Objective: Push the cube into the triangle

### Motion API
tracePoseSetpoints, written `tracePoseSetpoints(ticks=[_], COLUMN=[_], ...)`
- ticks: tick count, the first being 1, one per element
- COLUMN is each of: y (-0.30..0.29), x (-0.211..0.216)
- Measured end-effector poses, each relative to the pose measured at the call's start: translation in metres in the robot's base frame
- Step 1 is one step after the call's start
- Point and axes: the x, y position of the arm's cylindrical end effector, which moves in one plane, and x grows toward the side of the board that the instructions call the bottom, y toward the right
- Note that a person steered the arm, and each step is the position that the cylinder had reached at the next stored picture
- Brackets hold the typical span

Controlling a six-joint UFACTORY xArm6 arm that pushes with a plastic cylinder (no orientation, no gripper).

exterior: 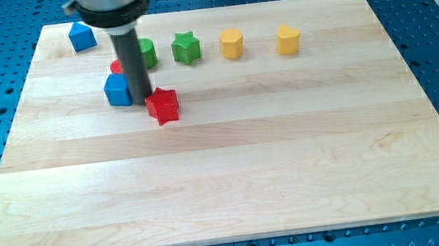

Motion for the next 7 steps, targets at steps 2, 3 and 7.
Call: tracePoseSetpoints(ticks=[2, 3, 7], y=[-0.07, -0.051, -0.109], x=[-0.056, -0.034, -0.082])
